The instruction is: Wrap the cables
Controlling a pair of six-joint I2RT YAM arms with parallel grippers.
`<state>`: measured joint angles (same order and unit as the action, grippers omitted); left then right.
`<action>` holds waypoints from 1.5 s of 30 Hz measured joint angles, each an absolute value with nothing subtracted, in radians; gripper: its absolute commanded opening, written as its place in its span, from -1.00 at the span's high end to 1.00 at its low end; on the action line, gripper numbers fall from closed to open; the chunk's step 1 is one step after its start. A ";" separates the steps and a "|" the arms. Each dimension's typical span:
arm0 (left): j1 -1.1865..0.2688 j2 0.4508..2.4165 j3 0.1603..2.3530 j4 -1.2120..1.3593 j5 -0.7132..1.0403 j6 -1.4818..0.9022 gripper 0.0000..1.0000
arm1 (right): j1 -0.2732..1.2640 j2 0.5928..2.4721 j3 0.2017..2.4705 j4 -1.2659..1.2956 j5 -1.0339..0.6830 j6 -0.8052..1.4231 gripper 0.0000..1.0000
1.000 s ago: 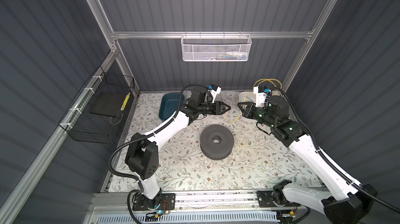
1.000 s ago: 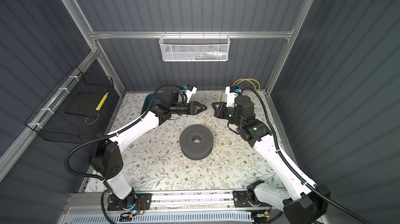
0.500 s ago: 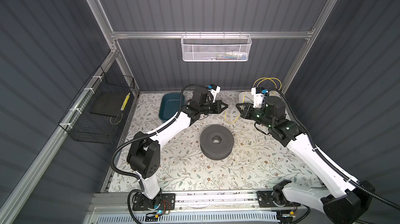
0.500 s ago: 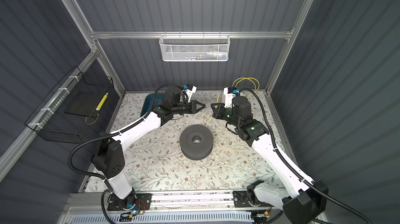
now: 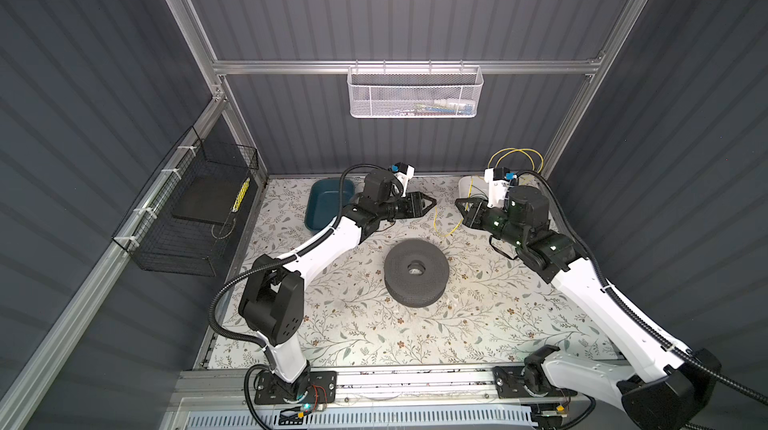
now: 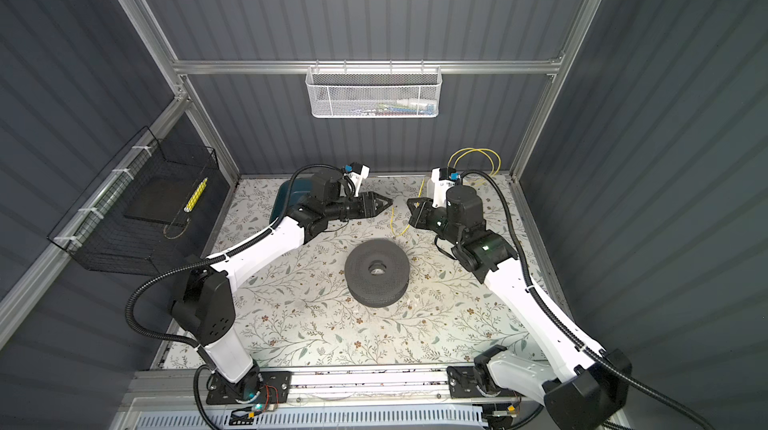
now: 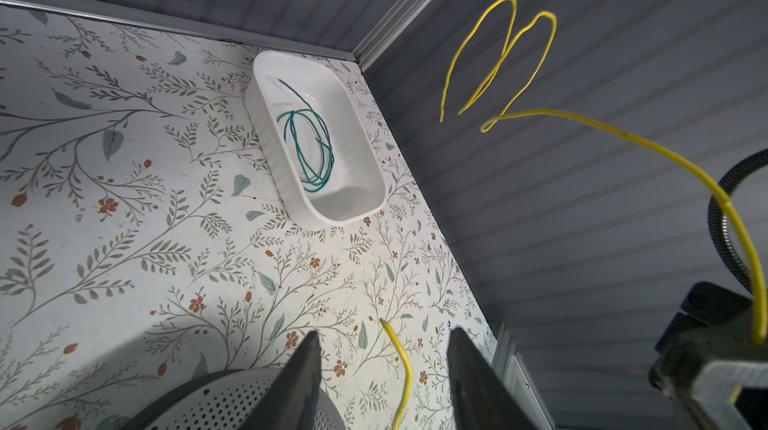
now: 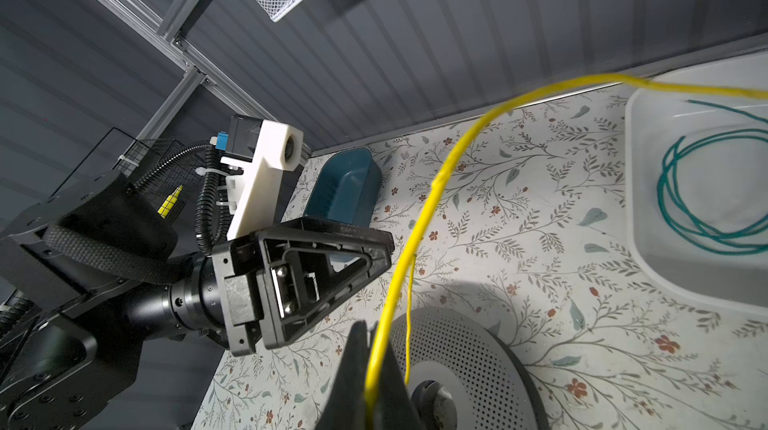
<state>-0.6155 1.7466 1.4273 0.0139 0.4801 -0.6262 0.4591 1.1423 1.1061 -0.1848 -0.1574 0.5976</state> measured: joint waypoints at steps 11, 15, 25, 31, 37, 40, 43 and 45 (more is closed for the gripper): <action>-0.635 1.830 1.452 0.015 0.544 -0.640 0.62 | 0.467 1.155 1.106 -0.178 -0.165 0.601 1.00; -0.636 1.843 1.453 0.017 0.535 -0.649 1.00 | 0.469 1.155 1.106 -0.175 -0.164 0.601 1.00; -0.595 1.656 1.145 0.296 0.350 -0.839 1.00 | 0.471 1.149 1.045 -0.115 -0.081 0.614 1.00; -0.583 1.557 1.014 0.583 0.196 -0.983 1.00 | 0.471 1.153 0.987 0.032 -0.005 0.699 1.00; -0.580 1.598 0.918 0.913 0.110 -1.122 1.00 | 0.471 1.194 0.931 0.216 0.067 0.813 1.00; -0.580 1.631 0.884 1.081 0.065 -1.177 0.98 | 0.471 1.224 0.914 0.294 0.099 0.873 1.00; -0.580 1.652 0.859 1.210 0.028 -1.210 0.94 | 0.472 1.244 0.914 0.357 0.114 0.918 1.00; -0.580 1.654 0.847 1.272 0.014 -1.221 0.92 | 0.474 1.250 0.914 0.390 0.118 0.940 1.00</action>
<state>-0.5797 1.6535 0.8467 1.2720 0.0143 -1.2209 0.4740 1.2503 0.9142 0.3897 0.1184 0.9398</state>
